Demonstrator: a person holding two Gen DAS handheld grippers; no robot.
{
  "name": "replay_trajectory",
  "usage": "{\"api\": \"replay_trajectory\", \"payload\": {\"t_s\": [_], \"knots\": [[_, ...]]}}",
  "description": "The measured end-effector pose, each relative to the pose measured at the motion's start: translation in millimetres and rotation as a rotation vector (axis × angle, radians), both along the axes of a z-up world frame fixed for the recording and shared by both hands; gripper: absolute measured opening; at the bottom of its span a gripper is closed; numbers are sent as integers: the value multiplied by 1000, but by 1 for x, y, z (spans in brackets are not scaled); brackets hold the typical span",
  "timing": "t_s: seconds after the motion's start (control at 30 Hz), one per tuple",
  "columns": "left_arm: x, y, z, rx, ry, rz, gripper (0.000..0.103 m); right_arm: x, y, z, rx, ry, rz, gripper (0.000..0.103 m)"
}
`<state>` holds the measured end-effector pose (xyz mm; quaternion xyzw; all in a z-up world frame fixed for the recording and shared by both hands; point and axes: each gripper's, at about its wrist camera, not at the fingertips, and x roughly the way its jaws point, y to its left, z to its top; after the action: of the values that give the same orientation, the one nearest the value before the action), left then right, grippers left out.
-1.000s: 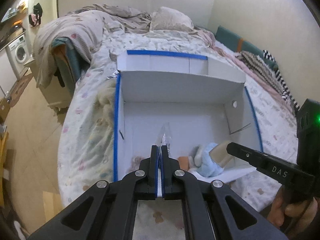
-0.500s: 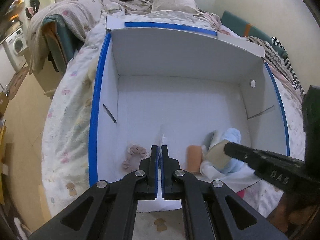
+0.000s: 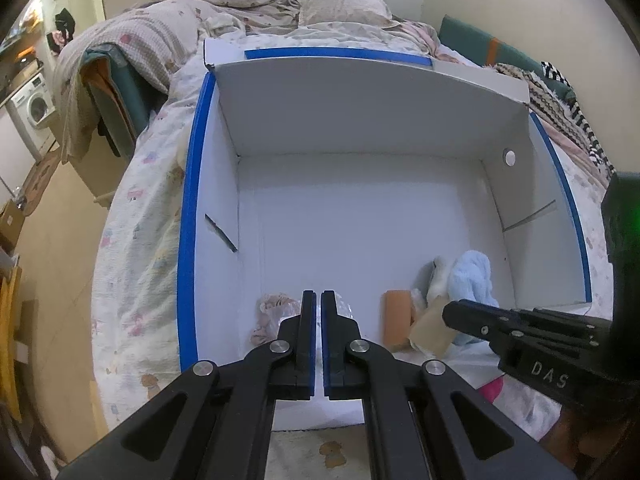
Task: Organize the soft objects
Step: 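Open the left gripper to drop the plastic bag onto the box floor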
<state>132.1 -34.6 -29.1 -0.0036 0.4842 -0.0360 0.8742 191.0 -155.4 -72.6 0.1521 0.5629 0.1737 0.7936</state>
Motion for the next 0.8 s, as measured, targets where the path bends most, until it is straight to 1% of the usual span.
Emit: {"api": "replay_trajectory", "payload": {"t_s": [0.17, 0.2, 0.27, 0.33, 0.37, 0.4, 0.43, 0.47, 0.5, 0.53, 0.57, 0.67, 0.8], "knots": [[-1, -1, -2, 6, 14, -2, 5, -2, -7, 0, 7, 2, -17, 10], [-1, -2, -3, 9, 16, -2, 8, -2, -8, 0, 7, 3, -20, 11], [-1, -2, -2, 24, 10, -2, 14, -2, -10, 0, 5, 6, -24, 11], [-2, -2, 0, 55, -9, 11, 30, -2, -11, 1, 9, 4, -28, 12], [-2, -1, 0, 55, -13, 14, 35, -1, -12, 2, 7, 1, -35, 14], [-3, -1, 1, 55, -17, 16, 45, -1, -14, 2, 5, 1, -44, 23], [-3, -1, 1, 58, -21, 19, 53, -1, -16, 3, 10, 0, -52, 37], [-4, 0, 2, 63, -30, 23, 56, -1, -19, 3, 16, -3, -63, 47], [-5, 1, 4, 69, -42, 29, 58, -1, -21, 5, 18, -9, -75, 69], [-5, 1, 5, 71, -50, 32, 59, -2, -23, 6, 16, -22, -89, 74], [-6, 2, 6, 69, -55, 35, 59, -2, -26, 8, 10, -31, -102, 74], [-6, 4, 9, 53, -55, 36, 59, -1, -29, 7, 27, -17, -114, 74], [-7, 5, 11, 67, -67, 38, 59, -3, -27, 8, 16, -22, -105, 74]]}}
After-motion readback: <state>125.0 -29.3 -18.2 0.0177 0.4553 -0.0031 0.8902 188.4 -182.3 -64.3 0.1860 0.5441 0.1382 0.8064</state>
